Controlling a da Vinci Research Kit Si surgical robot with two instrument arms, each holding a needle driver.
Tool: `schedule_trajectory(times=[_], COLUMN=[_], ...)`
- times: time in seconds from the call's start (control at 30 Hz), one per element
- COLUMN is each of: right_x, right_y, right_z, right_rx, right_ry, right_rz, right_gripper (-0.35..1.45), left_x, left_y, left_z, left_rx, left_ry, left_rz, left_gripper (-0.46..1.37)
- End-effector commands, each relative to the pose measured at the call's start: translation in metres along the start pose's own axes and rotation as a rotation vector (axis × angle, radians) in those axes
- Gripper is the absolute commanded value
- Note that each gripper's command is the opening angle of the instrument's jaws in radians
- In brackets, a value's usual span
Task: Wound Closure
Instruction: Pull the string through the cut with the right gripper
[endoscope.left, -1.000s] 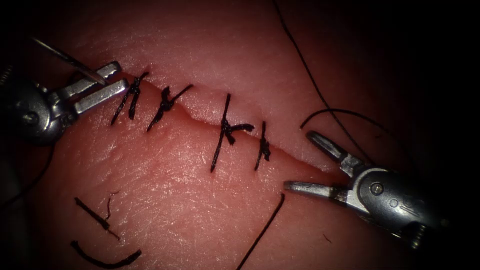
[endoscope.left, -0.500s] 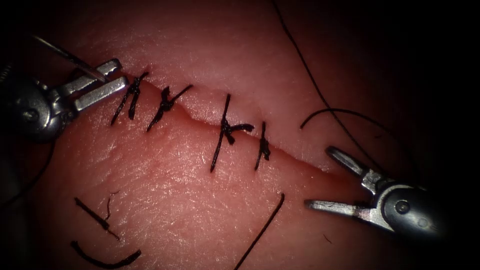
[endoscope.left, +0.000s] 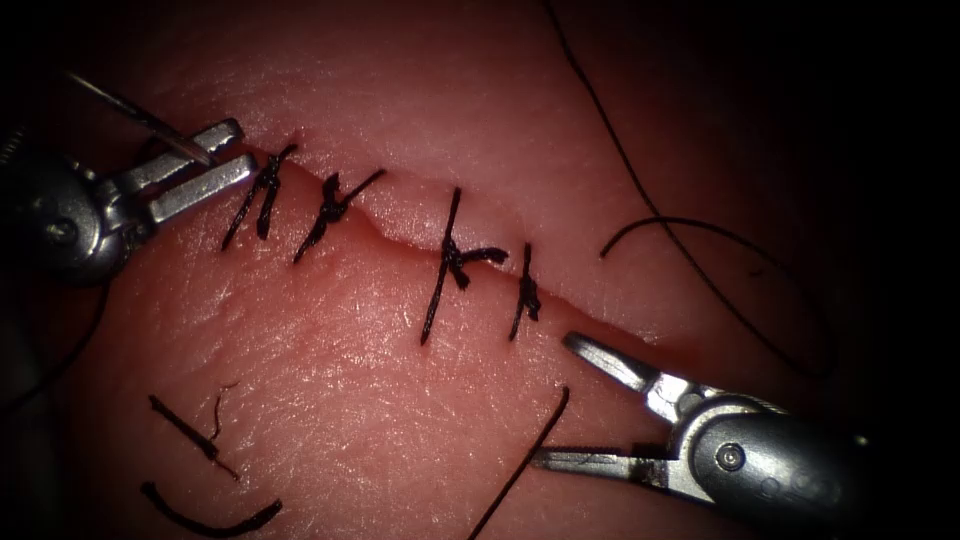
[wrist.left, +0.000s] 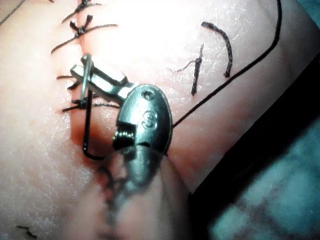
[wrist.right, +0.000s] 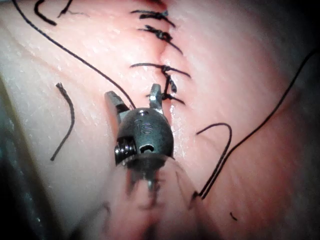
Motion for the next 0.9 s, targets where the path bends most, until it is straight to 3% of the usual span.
schedule_trajectory(times=[0.03, 0.07, 0.1, 0.13, 0.2, 0.23, 0.27, 0.63, 0.9], right_x=[-0.0002, -0.0003, -0.0005, -0.0006, -0.0008, -0.0008, -0.0008, -0.0003, 0.0015], right_y=[0.0001, 0.0001, 0.0000, 0.0000, -0.0003, -0.0003, -0.0004, -0.0013, -0.0039], right_z=[0.0000, 0.0000, -0.0002, -0.0003, -0.0007, -0.0008, -0.0009, -0.0011, -0.0024], right_rx=[0.008, 0.012, 0.028, 0.029, 0.039, 0.040, 0.041, 0.054, 0.130], right_ry=[-0.006, -0.010, -0.015, -0.015, -0.012, -0.011, -0.010, -0.010, -0.018], right_rz=[-0.001, -0.001, -0.032, -0.032, -0.042, -0.042, -0.043, -0.004, -0.012], right_gripper=[1.07, 1.02, 0.72, 0.64, -0.09, -0.29, -0.35, -0.35, -0.35], left_x=[0.0000, 0.0000, 0.0000, 0.0000, 0.0001, 0.0001, 0.0001, 0.0002, 0.0001], left_y=[-0.0001, -0.0001, -0.0002, -0.0002, -0.0003, -0.0003, -0.0004, -0.0003, -0.0003], left_z=[-0.0001, -0.0002, -0.0003, -0.0004, -0.0006, -0.0006, -0.0007, -0.0007, -0.0006], left_rx=[-0.002, -0.002, 0.000, 0.000, 0.004, 0.003, 0.003, 0.004, 0.004], left_ry=[0.000, 0.000, -0.001, -0.001, -0.004, -0.004, -0.004, -0.004, -0.004], left_rz=[0.000, 0.000, 0.000, 0.000, 0.000, 0.000, 0.000, 0.000, 0.000], left_gripper=[-0.35, -0.35, -0.35, -0.35, -0.35, -0.35, -0.35, -0.35, -0.35])
